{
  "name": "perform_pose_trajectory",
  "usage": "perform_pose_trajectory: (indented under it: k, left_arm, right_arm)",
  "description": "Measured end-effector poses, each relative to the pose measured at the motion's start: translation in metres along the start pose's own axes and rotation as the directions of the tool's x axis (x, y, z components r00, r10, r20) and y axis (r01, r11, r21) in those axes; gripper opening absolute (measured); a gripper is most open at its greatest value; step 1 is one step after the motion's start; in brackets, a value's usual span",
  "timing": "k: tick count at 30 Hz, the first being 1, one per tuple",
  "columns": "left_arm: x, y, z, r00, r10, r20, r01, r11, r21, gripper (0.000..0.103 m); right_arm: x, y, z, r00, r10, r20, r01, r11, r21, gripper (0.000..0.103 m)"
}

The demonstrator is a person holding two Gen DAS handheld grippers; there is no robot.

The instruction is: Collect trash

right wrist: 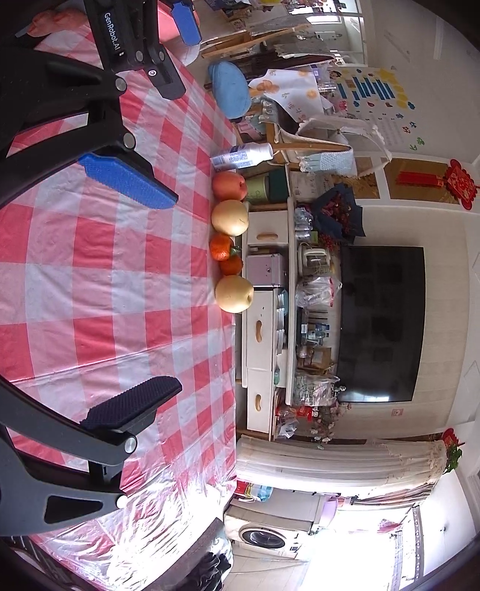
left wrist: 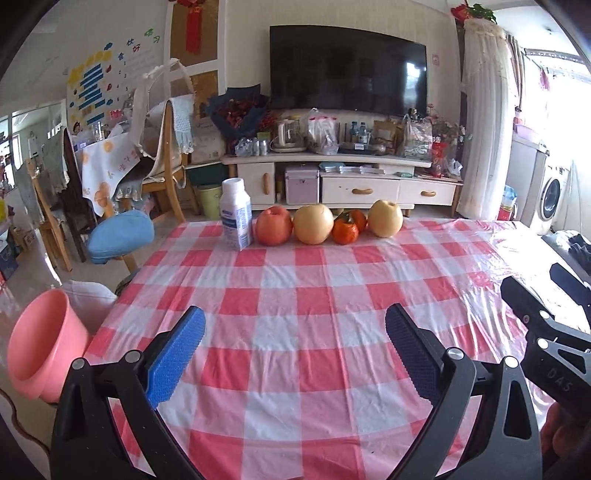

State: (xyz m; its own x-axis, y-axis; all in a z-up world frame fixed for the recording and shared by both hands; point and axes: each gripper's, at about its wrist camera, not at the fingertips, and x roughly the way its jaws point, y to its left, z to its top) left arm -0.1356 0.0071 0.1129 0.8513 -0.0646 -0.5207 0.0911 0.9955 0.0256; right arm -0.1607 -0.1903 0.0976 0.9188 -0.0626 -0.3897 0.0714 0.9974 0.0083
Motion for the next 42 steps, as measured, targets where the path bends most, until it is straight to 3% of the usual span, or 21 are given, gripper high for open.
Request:
perform_pose_trajectory:
  k: [8, 42]
  left_arm:
    - [0.002, -0.007, 0.004, 1.000, 0.004, 0.013, -0.004, 1.000, 0.008, 0.097]
    - [0.024, -0.013, 0.005, 0.997, -0.061, 0.050, 0.060, 0.998, 0.018, 0.097]
  right_arm:
    - [0.001, -0.007, -0.001, 1.000, -0.015, 0.019, 0.015, 1.000, -0.003, 0.095]
    - [0.032, -0.001, -0.007, 0.999, 0.009, -0.053, -0.012, 0.999, -0.046, 0.099]
